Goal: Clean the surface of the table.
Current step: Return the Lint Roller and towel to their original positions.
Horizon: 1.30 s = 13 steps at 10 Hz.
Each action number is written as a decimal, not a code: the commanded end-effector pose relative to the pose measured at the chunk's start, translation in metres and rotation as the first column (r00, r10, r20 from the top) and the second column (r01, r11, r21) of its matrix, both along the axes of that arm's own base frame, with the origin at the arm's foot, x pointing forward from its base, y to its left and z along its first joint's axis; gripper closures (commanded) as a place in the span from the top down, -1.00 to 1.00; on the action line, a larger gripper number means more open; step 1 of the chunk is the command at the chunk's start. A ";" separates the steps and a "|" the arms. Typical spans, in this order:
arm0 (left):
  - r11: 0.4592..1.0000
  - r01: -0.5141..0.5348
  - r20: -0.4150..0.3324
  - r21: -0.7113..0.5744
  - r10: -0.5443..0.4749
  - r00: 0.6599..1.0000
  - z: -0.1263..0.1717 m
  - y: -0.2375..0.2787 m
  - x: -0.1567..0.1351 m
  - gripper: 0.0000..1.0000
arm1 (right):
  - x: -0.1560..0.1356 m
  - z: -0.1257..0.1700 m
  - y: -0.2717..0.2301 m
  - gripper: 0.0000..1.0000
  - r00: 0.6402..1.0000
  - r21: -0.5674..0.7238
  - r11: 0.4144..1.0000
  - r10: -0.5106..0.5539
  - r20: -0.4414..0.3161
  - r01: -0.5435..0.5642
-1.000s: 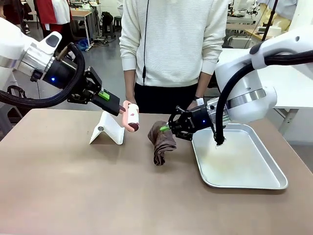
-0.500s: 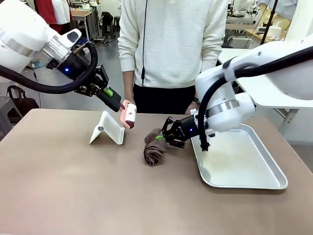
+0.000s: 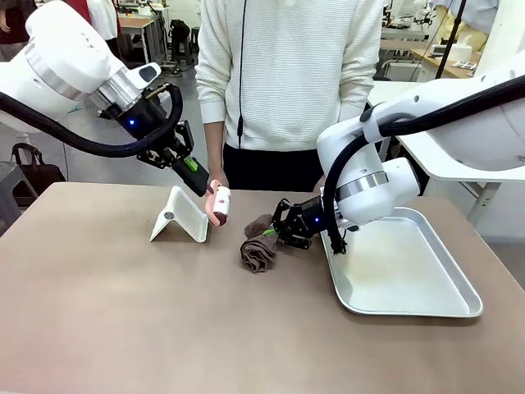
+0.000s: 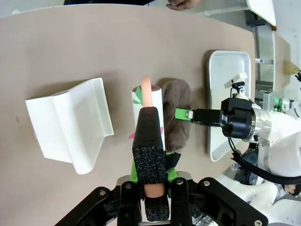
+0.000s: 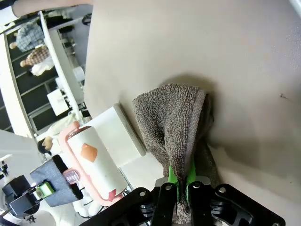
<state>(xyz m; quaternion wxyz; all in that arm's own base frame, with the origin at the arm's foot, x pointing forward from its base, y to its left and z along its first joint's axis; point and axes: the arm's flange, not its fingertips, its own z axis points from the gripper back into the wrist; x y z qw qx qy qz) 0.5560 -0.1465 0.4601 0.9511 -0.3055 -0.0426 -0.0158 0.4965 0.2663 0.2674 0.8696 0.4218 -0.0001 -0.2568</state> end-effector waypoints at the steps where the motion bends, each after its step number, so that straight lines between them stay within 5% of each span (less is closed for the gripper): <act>1: 0.999 -0.045 -0.019 0.005 0.045 0.999 0.003 0.003 0.004 -0.55 | -0.002 -0.002 0.001 -0.87 1.000 0.000 1.000 0.007 -0.003 -0.007; 4: 0.991 -0.130 -0.024 -0.016 0.129 0.991 -0.010 0.026 0.006 -0.55 | -0.002 -0.002 0.001 -0.87 1.000 0.000 1.000 0.007 -0.003 -0.007; 13: 0.996 -0.086 -0.076 -0.022 0.084 0.994 -0.046 0.034 0.028 -0.55 | -0.002 -0.002 0.001 -0.87 1.000 0.000 1.000 0.007 -0.003 -0.007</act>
